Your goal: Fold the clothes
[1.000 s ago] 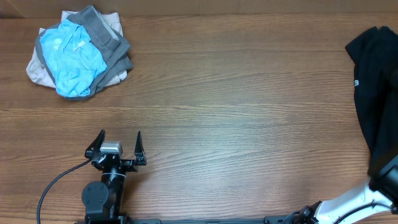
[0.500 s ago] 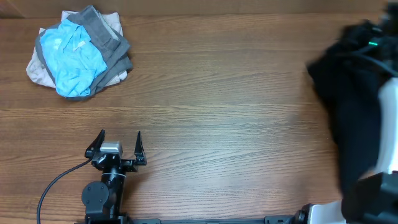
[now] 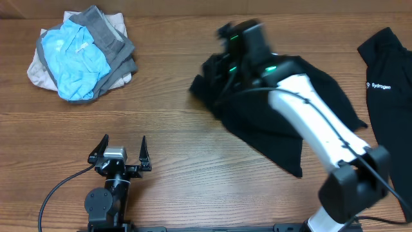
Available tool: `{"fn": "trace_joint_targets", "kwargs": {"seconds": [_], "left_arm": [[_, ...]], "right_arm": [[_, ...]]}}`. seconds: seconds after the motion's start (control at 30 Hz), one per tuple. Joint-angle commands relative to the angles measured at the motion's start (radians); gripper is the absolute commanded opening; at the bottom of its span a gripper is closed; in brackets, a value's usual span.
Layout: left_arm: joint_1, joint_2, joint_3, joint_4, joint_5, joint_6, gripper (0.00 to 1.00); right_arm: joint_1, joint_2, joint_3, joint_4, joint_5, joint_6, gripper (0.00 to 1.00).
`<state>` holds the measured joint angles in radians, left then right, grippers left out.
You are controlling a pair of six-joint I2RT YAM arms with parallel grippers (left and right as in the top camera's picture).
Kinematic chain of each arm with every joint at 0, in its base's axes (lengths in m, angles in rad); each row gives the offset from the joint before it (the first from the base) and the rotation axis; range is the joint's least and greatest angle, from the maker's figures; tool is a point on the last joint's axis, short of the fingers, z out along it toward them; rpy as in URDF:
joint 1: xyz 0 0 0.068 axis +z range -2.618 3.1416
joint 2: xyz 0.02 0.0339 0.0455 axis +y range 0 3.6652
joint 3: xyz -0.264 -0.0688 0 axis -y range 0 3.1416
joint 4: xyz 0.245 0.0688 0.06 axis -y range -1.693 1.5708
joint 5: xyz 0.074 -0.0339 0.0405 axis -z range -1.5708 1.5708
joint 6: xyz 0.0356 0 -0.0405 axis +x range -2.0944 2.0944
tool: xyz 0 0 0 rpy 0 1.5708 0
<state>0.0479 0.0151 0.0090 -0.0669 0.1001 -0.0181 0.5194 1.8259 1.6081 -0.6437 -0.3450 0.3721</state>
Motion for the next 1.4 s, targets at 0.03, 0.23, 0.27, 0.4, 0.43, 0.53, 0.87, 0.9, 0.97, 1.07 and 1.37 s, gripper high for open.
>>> {"fn": "trace_joint_targets", "kwargs": {"seconds": [0.03,0.23,0.27,0.4,0.43,0.53,0.87,0.9,0.97,1.07,1.37], "left_arm": [[0.004,-0.011,-0.004,-0.001,-0.003,0.023,1.0],[0.004,-0.011,-0.004,-0.001,-0.003,0.023,1.0],[0.004,-0.011,-0.004,-0.001,-0.003,0.023,1.0],[0.004,-0.011,-0.004,-0.001,-0.003,0.023,1.0],[0.004,-0.011,-0.004,-0.001,-0.003,0.023,1.0],[0.004,-0.011,-0.004,-0.001,-0.003,0.023,1.0],[0.004,-0.011,-0.004,-0.001,-0.003,0.023,1.0],[0.004,-0.011,-0.004,-0.001,-0.003,0.023,1.0],[0.004,-0.011,-0.004,-0.001,-0.003,0.023,1.0],[0.004,-0.011,-0.004,-0.001,-0.003,0.023,1.0],[0.004,-0.011,-0.004,-0.001,-0.003,0.023,1.0]], "right_arm": [[0.055,-0.011,0.031,0.006,0.111,-0.008,0.25],[0.012,-0.131,0.031,-0.043,0.245,-0.008,0.8],[-0.007,-0.159,0.031,-0.062,0.262,-0.004,0.85],[-0.103,-0.272,0.031,-0.164,0.335,-0.003,1.0],[-0.133,-0.293,0.031,-0.195,0.361,0.002,1.0],[-0.247,-0.33,0.031,-0.297,0.445,0.032,1.0],[-0.499,-0.23,-0.04,-0.42,0.422,0.034,1.0],[-0.513,-0.212,-0.055,-0.408,0.423,0.033,1.0],[-0.546,-0.176,-0.073,-0.392,0.428,0.052,1.0],[-0.62,-0.107,-0.082,-0.389,0.445,0.135,1.0],[-0.859,0.012,-0.085,-0.446,0.352,0.173,1.0]]}}
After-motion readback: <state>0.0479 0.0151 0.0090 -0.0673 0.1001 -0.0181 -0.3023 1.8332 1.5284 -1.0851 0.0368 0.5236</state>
